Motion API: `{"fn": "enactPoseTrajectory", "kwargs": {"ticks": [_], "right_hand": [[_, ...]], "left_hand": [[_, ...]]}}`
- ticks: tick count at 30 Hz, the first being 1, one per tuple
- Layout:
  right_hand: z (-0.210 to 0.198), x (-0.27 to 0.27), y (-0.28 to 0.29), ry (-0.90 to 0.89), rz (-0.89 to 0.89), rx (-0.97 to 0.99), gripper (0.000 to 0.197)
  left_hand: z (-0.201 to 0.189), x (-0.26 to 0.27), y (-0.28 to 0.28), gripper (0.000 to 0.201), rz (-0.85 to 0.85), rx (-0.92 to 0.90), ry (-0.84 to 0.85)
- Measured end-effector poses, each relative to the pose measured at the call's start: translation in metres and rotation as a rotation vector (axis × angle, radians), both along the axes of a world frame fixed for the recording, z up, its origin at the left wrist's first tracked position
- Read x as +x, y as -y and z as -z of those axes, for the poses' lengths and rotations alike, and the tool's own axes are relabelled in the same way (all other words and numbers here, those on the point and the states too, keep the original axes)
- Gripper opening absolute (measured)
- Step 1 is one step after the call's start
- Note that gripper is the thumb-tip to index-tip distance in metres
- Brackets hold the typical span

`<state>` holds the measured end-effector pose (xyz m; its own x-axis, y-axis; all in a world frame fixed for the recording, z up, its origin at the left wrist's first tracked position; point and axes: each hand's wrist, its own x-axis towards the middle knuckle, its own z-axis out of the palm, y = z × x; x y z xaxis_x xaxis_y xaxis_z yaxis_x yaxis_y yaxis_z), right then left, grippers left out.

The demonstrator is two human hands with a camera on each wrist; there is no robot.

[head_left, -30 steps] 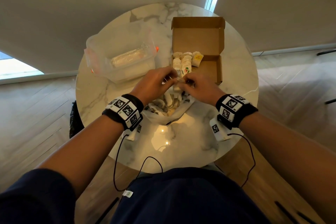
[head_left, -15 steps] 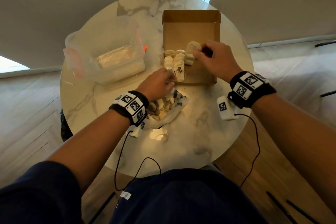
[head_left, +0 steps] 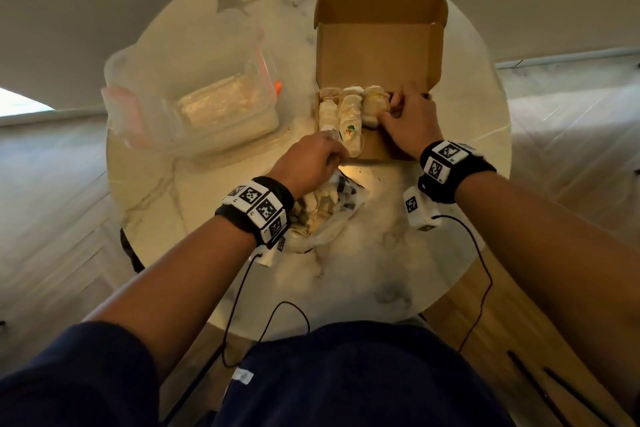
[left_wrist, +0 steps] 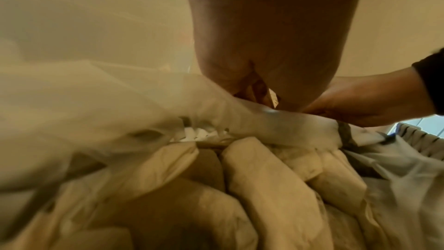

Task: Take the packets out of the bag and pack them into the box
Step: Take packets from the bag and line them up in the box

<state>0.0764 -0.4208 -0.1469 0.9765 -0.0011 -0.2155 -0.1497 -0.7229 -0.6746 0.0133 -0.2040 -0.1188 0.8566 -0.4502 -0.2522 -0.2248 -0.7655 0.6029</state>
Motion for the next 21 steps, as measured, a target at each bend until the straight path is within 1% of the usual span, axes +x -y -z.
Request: {"fn": "enactPoseTrajectory", "kwargs": {"ticks": [2, 4, 9, 13, 17, 21], "right_hand": [[0.002, 0.001, -0.004, 0.024, 0.020, 0.039, 0.017], [0.005, 0.001, -0.007, 0.042, -0.010, 0.048, 0.017], [0.014, -0.001, -0.004, 0.040, -0.132, -0.024, 0.026], [0.012, -0.007, 0.000, 0.046, -0.130, -0.039, 0.031], [-0.001, -0.014, 0.002, 0.083, -0.142, -0.033, 0.027], [-0.017, -0.025, -0.005, 0.127, -0.194, 0.003, 0.016]], "left_hand": [[0.002, 0.000, 0.000, 0.023, 0.006, -0.008, 0.015], [0.004, 0.000, -0.001, 0.023, 0.009, -0.012, 0.023], [0.005, -0.001, -0.002, 0.024, 0.006, -0.019, 0.028], [0.003, -0.001, -0.003, 0.024, 0.024, -0.002, 0.022], [-0.003, -0.004, -0.008, 0.022, 0.007, 0.015, 0.034], [-0.012, -0.013, -0.019, 0.018, -0.038, 0.009, 0.086]]}}
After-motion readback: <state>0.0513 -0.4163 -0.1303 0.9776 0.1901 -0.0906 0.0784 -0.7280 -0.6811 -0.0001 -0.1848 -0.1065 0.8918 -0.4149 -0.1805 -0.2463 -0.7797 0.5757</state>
